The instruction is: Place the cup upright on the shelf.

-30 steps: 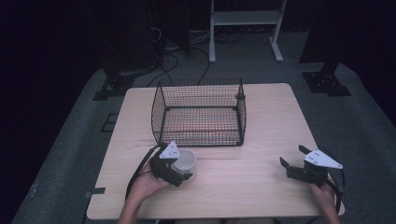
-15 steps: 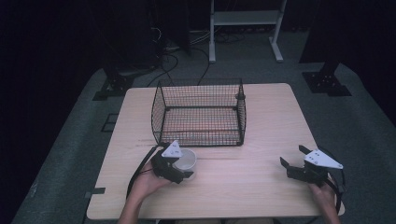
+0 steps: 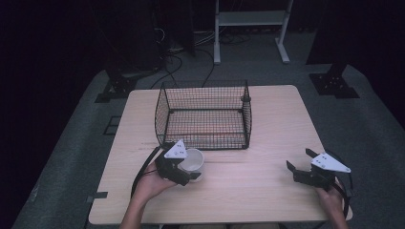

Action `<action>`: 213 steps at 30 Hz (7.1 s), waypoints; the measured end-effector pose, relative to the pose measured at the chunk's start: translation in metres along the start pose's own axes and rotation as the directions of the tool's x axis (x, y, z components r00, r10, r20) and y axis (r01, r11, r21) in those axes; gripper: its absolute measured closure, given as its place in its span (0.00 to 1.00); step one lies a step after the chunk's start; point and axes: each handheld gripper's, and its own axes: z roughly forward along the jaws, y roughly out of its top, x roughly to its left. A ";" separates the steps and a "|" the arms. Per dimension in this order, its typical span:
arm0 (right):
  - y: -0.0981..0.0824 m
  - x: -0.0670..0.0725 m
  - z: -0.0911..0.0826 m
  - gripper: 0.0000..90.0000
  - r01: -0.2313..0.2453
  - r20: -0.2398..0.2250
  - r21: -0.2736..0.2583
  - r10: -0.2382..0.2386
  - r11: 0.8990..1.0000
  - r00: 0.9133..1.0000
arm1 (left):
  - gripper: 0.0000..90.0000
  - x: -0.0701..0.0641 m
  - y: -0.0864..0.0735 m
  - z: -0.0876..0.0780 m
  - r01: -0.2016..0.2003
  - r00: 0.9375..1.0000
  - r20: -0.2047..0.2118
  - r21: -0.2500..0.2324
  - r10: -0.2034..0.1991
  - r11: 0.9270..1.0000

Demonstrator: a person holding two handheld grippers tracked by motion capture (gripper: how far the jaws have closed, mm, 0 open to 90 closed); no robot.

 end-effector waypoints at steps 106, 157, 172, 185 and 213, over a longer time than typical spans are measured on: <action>0.000 -0.001 0.000 0.15 -0.016 -0.004 0.001 0.016 1.000 1.000 | 0.24 0.099 0.133 -0.009 -0.076 0.996 0.054 0.052 0.073 0.996; 0.000 -0.001 0.000 0.15 -0.021 -0.006 0.000 0.021 1.000 1.000 | 0.24 0.148 0.135 0.032 -0.003 1.000 0.014 0.103 0.001 0.995; 0.000 -0.002 -0.001 0.15 -0.022 -0.009 -0.002 0.022 1.000 1.000 | 0.24 0.154 0.130 0.051 0.011 1.000 0.008 0.116 -0.012 0.993; 0.000 -0.002 -0.001 0.15 -0.023 -0.009 -0.003 0.023 1.000 1.000 | 0.24 0.158 0.124 0.067 0.027 0.999 0.018 0.133 -0.030 0.991; 0.000 -0.002 -0.001 0.15 -0.025 -0.011 -0.008 0.025 1.000 1.000 | 0.24 0.166 0.110 0.102 0.061 0.996 0.044 0.221 -0.072 0.973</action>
